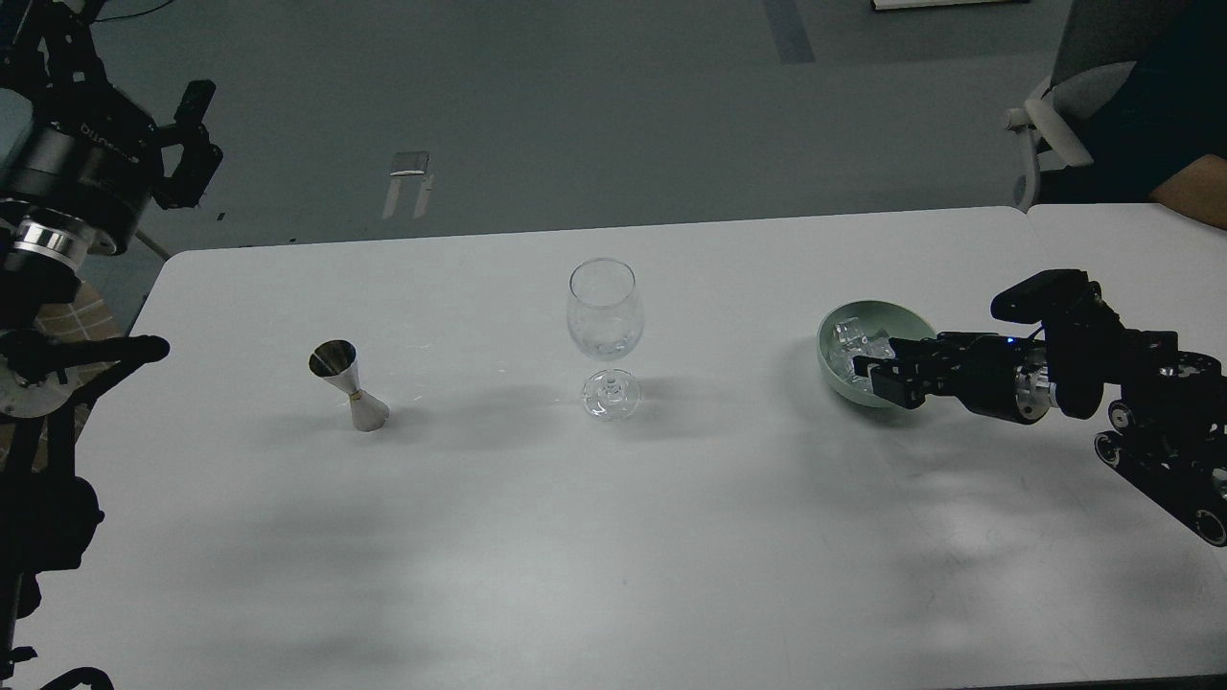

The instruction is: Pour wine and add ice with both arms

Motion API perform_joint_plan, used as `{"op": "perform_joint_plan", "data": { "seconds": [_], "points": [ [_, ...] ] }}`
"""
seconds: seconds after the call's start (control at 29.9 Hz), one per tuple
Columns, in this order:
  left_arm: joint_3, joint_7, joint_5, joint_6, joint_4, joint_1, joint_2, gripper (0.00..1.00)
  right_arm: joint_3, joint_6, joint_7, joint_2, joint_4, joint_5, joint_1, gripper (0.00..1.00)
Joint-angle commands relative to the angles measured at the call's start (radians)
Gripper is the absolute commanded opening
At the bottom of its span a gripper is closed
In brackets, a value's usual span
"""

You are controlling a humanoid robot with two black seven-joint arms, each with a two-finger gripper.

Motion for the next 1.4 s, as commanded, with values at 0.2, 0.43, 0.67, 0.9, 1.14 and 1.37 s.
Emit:
{"op": "perform_joint_plan", "data": {
  "seconds": [0.2, 0.43, 0.67, 0.9, 1.14, 1.37],
  "points": [
    [0.000, 0.000, 0.002, 0.000, -0.003, 0.003, 0.000, 0.98, -0.002, -0.004, 0.000, -0.001, 0.000, 0.000, 0.003, 0.32],
    [0.000, -0.002, 0.002, 0.002, -0.005, 0.003, 0.000, 0.98, -0.002, -0.003, -0.003, -0.001, 0.003, 0.000, 0.007, 0.09],
    [0.000, -0.002, 0.003, 0.003, -0.008, 0.006, -0.005, 0.98, 0.017, -0.009, -0.003, -0.070, 0.067, 0.003, 0.018, 0.02],
    [0.000, -0.002, 0.009, 0.003, -0.009, 0.006, -0.005, 0.98, 0.072, -0.004, -0.003, -0.188, 0.254, 0.011, 0.023, 0.02],
    [0.000, 0.000, 0.014, 0.003, -0.009, 0.000, -0.002, 0.98, 0.078, 0.030, -0.003, -0.205, 0.386, 0.011, 0.133, 0.02],
    [0.000, -0.002, 0.014, 0.003, -0.009, 0.000, -0.003, 0.98, -0.061, 0.079, -0.001, -0.164, 0.409, 0.014, 0.364, 0.02]
  ]
}}
